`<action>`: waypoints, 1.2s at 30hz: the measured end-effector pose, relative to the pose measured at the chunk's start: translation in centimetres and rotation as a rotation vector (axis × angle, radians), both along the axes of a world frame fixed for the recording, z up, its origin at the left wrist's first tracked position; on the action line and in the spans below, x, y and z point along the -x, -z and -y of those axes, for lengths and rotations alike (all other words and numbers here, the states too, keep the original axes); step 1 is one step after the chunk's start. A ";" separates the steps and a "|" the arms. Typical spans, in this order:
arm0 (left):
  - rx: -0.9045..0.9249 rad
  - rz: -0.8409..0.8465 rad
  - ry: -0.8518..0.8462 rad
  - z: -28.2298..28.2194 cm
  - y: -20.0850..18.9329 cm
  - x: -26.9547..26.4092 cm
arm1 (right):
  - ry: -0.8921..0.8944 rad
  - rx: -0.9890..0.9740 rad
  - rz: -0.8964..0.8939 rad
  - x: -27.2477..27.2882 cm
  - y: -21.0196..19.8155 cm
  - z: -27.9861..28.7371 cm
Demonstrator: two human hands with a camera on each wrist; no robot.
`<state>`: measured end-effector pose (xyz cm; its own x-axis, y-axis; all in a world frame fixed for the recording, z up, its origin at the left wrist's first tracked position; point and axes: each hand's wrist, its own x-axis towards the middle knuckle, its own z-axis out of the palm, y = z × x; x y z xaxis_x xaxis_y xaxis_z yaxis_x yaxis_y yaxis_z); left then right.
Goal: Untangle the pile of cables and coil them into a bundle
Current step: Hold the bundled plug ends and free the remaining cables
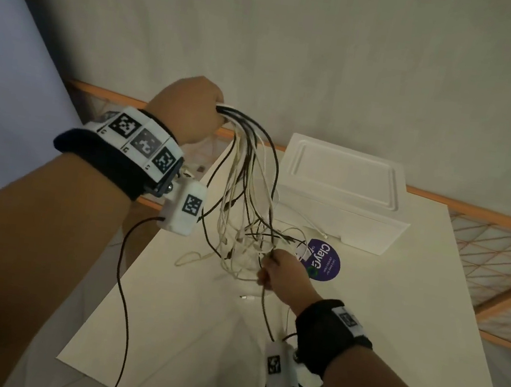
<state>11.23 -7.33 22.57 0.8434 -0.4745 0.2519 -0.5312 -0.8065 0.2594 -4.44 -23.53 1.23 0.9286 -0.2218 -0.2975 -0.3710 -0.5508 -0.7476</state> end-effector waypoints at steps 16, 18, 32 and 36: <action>0.019 -0.166 0.140 4.2 5.5 3.9 | -0.132 0.630 0.458 -1.6 -11.6 2.2; 0.058 -0.220 -0.028 3.5 4.8 2.9 | -0.092 0.660 0.389 -1.4 -11.7 2.9; -0.041 -0.528 0.464 4.6 5.5 5.3 | -0.140 0.402 0.525 -2.0 -13.6 1.8; -0.120 -0.160 0.360 4.2 5.1 3.0 | -0.060 0.155 0.483 -0.8 -12.5 1.8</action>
<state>8.26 -11.51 17.51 0.6419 -0.7648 0.0556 -0.7457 -0.6058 0.2773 -3.67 -25.29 13.76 0.9644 -0.1716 0.2011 0.0322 -0.6787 -0.7337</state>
